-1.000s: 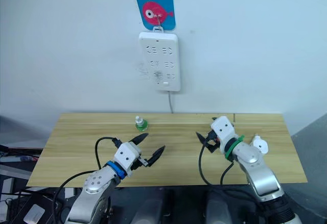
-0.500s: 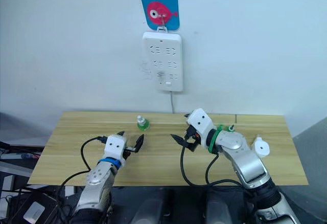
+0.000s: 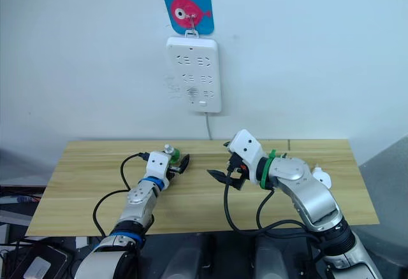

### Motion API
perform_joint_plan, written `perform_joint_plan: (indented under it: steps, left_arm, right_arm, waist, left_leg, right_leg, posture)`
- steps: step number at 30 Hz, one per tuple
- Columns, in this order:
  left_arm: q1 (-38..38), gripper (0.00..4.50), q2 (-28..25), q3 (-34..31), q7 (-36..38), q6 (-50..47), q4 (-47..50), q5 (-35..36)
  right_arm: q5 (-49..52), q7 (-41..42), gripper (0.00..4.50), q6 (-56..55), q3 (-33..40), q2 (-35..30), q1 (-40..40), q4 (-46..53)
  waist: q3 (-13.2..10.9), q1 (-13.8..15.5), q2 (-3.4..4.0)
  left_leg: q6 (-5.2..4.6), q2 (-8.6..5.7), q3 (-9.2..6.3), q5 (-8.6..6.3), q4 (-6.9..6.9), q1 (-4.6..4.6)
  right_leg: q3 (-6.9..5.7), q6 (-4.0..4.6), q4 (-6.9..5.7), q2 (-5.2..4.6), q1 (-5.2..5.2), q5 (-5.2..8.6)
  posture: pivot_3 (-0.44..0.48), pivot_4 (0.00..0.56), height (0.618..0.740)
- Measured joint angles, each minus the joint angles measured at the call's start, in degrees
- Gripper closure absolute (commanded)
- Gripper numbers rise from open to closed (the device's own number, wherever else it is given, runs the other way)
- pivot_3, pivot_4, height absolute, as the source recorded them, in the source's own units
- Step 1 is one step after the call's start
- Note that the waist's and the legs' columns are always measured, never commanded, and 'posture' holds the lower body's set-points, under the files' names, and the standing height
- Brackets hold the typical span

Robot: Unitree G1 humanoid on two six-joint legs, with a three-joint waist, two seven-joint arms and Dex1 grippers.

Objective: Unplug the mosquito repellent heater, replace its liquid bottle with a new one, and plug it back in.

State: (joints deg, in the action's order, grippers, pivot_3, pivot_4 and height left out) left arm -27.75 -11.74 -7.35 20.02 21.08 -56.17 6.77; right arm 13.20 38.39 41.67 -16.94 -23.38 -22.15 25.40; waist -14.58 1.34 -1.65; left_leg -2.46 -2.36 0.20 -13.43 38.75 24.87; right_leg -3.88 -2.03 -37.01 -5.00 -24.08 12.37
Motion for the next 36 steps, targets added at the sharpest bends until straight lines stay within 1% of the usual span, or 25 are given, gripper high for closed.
perform_joint_plan:
  steps: [4,5,8,13,14,17,20,22,25,28,29,32,36]
  left_arm:
    - [-1.94,0.00,-0.22,-0.47,-0.61,1.03,-3.63,-0.16]
    - [-2.12,0.00,-0.28,-0.66,-0.65,1.22,-4.31,-0.16]
    - [-2.21,0.55,-0.34,-1.07,-0.66,2.17,-5.18,-0.14]
    - [-2.21,2.11,-0.45,-1.77,-0.51,2.65,-5.60,-0.21]
    - [-2.23,2.27,-0.49,-1.77,-0.44,2.72,-5.59,-0.27]
    - [-2.07,2.27,-1.01,-0.62,0.93,2.76,-4.52,-1.13]
    - [-1.44,2.27,-2.29,2.19,4.68,2.82,0.29,-2.68]
    - [-0.06,2.27,-3.56,4.99,10.64,1.99,7.59,-2.62]
    - [3.08,2.27,-6.62,11.23,23.39,-2.43,22.07,-1.56]
    - [4.63,2.27,-9.65,16.23,34.39,-9.76,32.78,1.10]
    - [4.68,2.27,-10.21,17.17,36.99,-12.12,35.31,2.14]
    - [4.29,2.27,-11.56,18.51,42.21,-17.81,40.17,4.43]
    - [1.87,2.27,-11.15,19.78,45.23,-20.73,40.78,4.79]
  right_arm:
    - [0.39,-0.24,0.01,0.27,-0.01,0.05,-0.61,0.28]
    - [0.41,-0.39,0.01,0.27,-0.01,0.05,-0.67,0.29]
    - [0.42,-1.07,0.00,0.24,0.07,0.06,-1.20,0.29]
    - [1.18,-2.52,0.00,0.55,0.84,1.90,-1.57,0.28]
    - [1.43,-2.61,0.00,0.70,1.13,1.93,-1.58,0.28]
    - [2.09,-2.54,0.00,0.90,3.27,0.84,-1.49,0.28]
    - [2.44,-1.68,0.00,0.01,5.58,-1.92,-0.04,0.18]
    - [2.68,-0.21,0.00,-1.66,6.85,-4.26,2.10,-0.05]
    - [2.74,2.35,0.00,-4.69,8.31,-7.67,5.18,-1.26]
    - [3.47,3.51,0.00,-6.25,9.25,-8.00,5.81,-2.28]
    - [3.84,3.79,0.00,-6.37,9.25,-7.92,5.84,-2.33]
    - [4.48,3.82,0.00,-6.36,9.16,-6.69,5.81,-2.36]
    - [5.62,3.57,0.00,-6.22,8.63,-4.43,5.61,-2.36]
  waist:
    - [-0.25,0.00,-0.04]
    - [-0.25,0.00,-0.04]
    - [-0.27,-0.01,-0.03]
    - [-0.30,0.02,-0.04]
    - [-0.30,0.04,-0.04]
    - [-0.35,0.09,-0.06]
    - [-0.37,0.15,-0.06]
    - [-0.37,0.14,-0.05]
    - [-0.36,0.09,-0.04]
    - [-0.33,-0.08,0.01]
    - [-0.32,-0.09,0.02]
    - [-0.29,-0.03,0.06]
    - [-0.28,0.09,0.06]
  left_leg:
    - [0.01,0.00,0.00,-0.01,0.00,0.00]
    - [0.02,0.00,0.00,-0.02,-0.01,0.00]
    - [0.04,0.00,0.01,-0.03,-0.02,0.00]
    - [0.05,0.02,-0.01,-0.04,-0.04,0.00]
    - [0.05,0.01,-0.01,-0.04,-0.04,0.00]
    - [0.05,0.01,-0.01,-0.04,-0.03,0.01]
    - [0.06,0.01,-0.01,-0.05,-0.06,0.04]
    - [0.08,0.01,0.01,-0.06,-0.10,0.10]
    - [0.09,0.01,0.08,-0.07,-0.21,0.10]
    - [0.13,0.06,0.07,-0.04,-0.31,0.07]
    - [0.16,0.07,0.05,-0.02,-0.34,0.06]
    - [0.20,0.07,0.00,0.00,-0.40,0.06]
    - [0.19,0.02,0.02,0.00,-0.39,0.07]
  right_leg:
    - [-0.03,0.00,0.02,-0.04,-0.03,0.00]
    - [-0.03,0.00,0.03,-0.04,-0.04,0.00]
    - [-0.03,0.00,0.03,-0.05,-0.02,0.00]
    - [-0.04,0.00,0.05,-0.05,-0.03,0.00]
    - [-0.04,0.00,0.06,-0.06,-0.04,0.00]
    - [-0.07,-0.01,0.09,-0.07,-0.05,0.00]
    - [-0.07,0.00,0.12,-0.08,-0.02,0.00]
    - [-0.05,0.00,0.14,-0.09,0.02,0.00]
    - [0.03,0.05,0.16,-0.10,0.01,0.02]
    - [0.02,0.17,0.13,-0.08,-0.03,0.08]
    - [0.00,0.20,0.12,-0.06,-0.04,0.11]
    - [-0.05,0.23,0.12,-0.04,-0.04,0.13]
    - [-0.05,0.20,0.13,-0.03,-0.03,0.12]
  posture:
    - [0.021,0.290,0.740]
    - [0.019,0.294,0.740]
    - [0.019,0.296,0.740]
    - [0.030,0.284,0.740]
    - [0.031,0.282,0.740]
    - [0.035,0.278,0.740]
    - [0.042,0.265,0.740]
    - [0.045,0.256,0.740]
    - [0.057,0.240,0.740]
    - [0.054,0.222,0.740]
    - [0.053,0.215,0.740]
    - [0.047,0.205,0.740]
    - [0.033,0.199,0.740]
